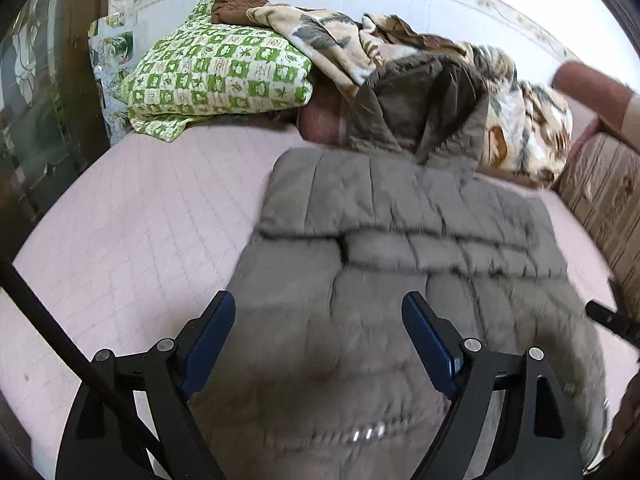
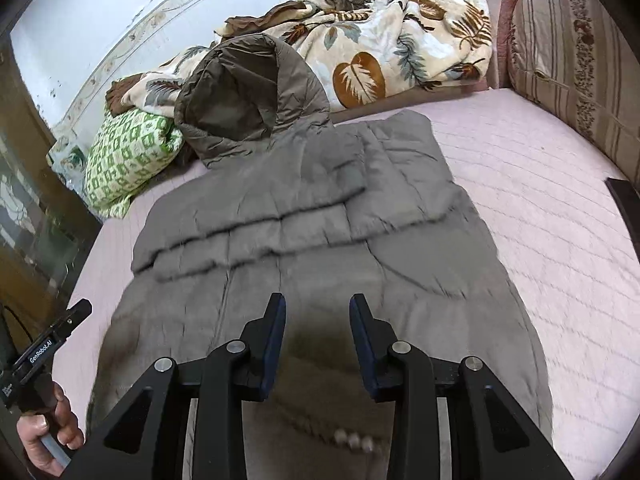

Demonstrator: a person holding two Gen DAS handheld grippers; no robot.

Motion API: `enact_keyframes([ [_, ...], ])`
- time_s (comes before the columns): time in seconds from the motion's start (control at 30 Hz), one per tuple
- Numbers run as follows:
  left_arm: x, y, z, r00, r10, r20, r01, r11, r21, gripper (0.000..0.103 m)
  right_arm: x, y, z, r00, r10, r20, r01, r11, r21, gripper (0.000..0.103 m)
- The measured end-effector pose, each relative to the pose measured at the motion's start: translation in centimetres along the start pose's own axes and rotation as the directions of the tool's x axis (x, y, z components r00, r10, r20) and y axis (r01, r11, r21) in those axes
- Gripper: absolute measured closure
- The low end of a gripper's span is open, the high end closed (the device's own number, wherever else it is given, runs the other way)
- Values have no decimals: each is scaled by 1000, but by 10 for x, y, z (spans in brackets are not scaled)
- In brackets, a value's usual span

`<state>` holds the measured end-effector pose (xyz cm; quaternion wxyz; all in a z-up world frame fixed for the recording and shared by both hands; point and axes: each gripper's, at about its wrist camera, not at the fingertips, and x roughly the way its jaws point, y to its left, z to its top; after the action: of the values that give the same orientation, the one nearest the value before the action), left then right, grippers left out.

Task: Fold large clothes

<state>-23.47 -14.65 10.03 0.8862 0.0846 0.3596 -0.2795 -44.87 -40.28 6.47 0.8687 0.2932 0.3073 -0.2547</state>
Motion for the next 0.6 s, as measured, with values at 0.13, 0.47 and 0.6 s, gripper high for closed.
enact_keyframes([
  [0.13, -9, -3, -26, 999, 23, -28, -22, 999, 34, 18, -9, -4, -24, 999, 5, -33, -5, 1000, -10, 67],
  [0.47, -12, -13, -66, 993, 28, -115, -22, 998, 55, 18, -14, -4, -62, 995, -6, -98, 2, 999, -38, 67],
  [0.6, -9, -19, -76, 989, 30, -144, -20, 997, 73, 18, -8, -9, -72, 990, -15, -139, 11, 999, -32, 67],
])
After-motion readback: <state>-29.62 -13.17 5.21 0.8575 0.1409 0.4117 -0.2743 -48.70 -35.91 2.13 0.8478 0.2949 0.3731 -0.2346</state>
